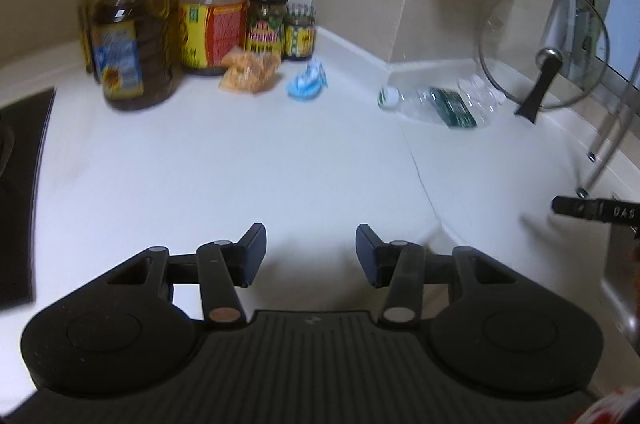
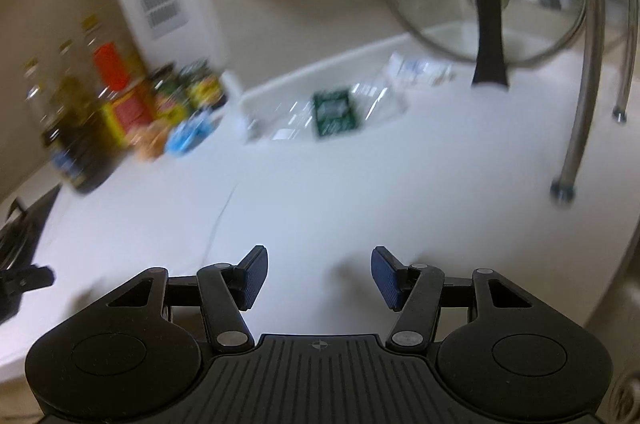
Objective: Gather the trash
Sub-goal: 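Grasp the blue face mask with the left gripper while the right gripper grasps the white tissue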
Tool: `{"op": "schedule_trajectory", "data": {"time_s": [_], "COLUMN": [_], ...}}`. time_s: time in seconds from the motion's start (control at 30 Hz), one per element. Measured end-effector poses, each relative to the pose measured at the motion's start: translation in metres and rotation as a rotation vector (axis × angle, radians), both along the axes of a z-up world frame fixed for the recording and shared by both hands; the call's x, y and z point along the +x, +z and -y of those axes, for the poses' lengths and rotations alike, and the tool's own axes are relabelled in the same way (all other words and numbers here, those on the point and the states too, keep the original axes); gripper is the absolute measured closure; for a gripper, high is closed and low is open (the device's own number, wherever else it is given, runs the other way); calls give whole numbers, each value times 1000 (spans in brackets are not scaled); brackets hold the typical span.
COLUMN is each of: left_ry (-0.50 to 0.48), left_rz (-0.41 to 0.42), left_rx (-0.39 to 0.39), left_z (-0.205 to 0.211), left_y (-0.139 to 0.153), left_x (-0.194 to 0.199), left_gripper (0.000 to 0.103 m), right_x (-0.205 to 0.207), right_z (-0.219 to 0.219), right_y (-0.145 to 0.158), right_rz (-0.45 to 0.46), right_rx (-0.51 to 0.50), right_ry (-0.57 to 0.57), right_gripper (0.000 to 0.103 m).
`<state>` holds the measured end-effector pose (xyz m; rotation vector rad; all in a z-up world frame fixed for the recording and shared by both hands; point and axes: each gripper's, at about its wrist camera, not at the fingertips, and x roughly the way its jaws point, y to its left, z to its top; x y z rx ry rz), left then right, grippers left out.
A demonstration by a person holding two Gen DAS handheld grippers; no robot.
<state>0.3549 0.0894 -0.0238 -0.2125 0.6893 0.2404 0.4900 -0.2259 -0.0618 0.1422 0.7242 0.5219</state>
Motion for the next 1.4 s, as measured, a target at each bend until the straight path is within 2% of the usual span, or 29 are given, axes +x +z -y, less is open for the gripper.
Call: {"op": "schedule_trajectory", "data": {"time_s": [0.27,0.57,0.97,1.27,1.33,1.37,1.4], "left_ry": [27,2,-29,-23,-26,-31,-38], "left_rz": [36,40,10,-40,-48,-51,-52], "left_rx": [71,145,227,280,271,265,261], "left_z": [-12,-24,-40,-43,-44,-44,-44], "left_y": [7,-4,-40,-60,-62,-62,-62], "left_x": [75,153,250,293,298,299,300], "left_gripper": [58,58,57,57,65,76,79], "right_x": [90,170,228,250,253,255,256], "right_z": [5,6,14,13,11,10,10], "right_y": [4,-7,-28,-36,-37,-38,-38], "right_rz": [80,135,138,133,140,143,146], "right_rx": [4,-11,-20,-24,-28,-26,-22], "right_ry": [-60,-108,-165,-161,-159,-159,-164], "right_gripper": [45,45,45,45,41,37,29]}}
